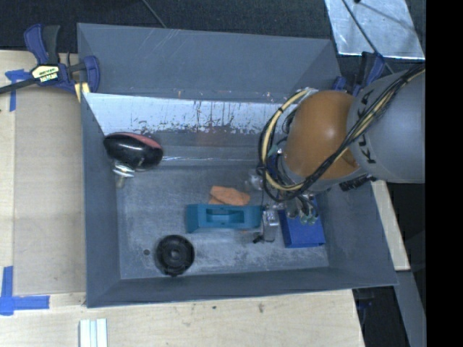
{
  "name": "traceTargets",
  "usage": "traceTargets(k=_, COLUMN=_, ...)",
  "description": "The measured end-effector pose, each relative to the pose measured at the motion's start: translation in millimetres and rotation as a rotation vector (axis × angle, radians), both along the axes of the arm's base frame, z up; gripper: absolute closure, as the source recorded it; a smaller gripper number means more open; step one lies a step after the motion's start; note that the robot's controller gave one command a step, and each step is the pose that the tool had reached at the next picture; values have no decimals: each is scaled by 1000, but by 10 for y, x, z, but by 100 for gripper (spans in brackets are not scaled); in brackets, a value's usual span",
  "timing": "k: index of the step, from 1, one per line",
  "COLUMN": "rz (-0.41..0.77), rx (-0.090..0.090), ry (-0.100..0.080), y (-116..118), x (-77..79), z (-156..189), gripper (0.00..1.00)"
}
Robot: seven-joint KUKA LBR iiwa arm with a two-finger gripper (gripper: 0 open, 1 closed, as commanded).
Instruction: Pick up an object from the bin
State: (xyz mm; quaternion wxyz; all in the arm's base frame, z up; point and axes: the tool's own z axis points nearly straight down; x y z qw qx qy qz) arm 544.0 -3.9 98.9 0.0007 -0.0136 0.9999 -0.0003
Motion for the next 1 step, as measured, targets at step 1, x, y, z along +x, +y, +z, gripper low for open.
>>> traceTargets(k=1, rz=-57, rx=2, ry=0, y=58, x=41, z=-217, gripper=0)
